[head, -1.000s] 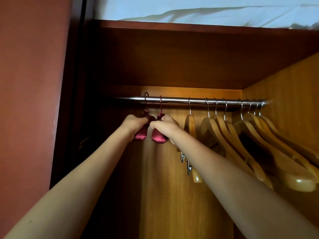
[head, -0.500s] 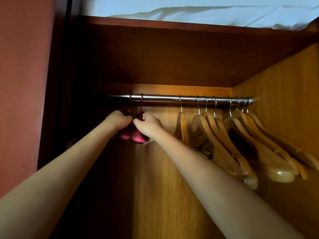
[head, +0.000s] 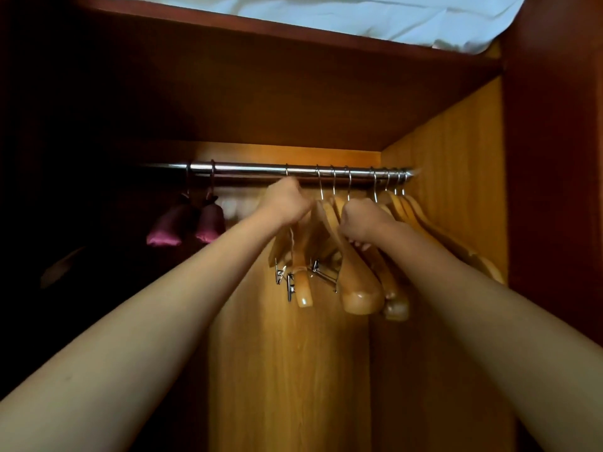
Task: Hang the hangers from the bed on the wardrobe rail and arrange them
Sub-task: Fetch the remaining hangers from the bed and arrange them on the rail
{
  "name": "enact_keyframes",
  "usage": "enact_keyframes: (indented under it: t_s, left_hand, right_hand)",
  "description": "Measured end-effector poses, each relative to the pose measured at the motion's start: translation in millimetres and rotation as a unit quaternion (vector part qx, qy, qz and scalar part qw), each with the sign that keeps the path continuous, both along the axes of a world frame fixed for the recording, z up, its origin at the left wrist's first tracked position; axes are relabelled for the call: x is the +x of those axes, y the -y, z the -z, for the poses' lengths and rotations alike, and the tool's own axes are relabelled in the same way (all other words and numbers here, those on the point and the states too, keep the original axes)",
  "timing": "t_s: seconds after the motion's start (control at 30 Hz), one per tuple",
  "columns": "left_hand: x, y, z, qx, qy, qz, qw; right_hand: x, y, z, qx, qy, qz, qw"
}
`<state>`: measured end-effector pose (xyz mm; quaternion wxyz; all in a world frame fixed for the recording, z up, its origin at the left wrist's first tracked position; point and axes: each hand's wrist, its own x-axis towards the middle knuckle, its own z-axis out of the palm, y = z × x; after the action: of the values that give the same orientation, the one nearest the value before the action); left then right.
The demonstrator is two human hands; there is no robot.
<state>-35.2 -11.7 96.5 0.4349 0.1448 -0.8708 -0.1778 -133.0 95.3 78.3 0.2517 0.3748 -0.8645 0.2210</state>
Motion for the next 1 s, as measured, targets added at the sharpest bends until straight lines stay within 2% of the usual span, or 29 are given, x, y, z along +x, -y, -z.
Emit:
enact_keyframes:
  t_s: [0.13,0.23,0.3,0.53,0.87,1.0]
  left_hand:
    - [-19,1,20,0.038,0.098,-0.03,0.994]
    - [-16,0,28,0.087,0.163,-0.034,0.982]
    - [-14,2,31,0.119,0.183,-0.006,0.976]
    - [-19,15,44,0.217,0.168,0.06,0.96]
    - [-24,22,48,0.232,0.136,0.069,0.961]
    - [-19,22,49,0.225,0.129,0.071,0.963]
  right_hand:
    - [1,-1,7,0.066,0.0,0.015,0.998]
    - [4,5,17,0.087,0.09,0.002,0.992]
    - [3,12,24,0.058,0.146,-0.01,0.987]
    - [-6,22,31,-0.132,0.192,-0.058,0.971]
    - [1,15,8,-0.177,0.167,-0.088,0.966]
    - [5,6,7,-0.154,0.159,-0.079,0.972]
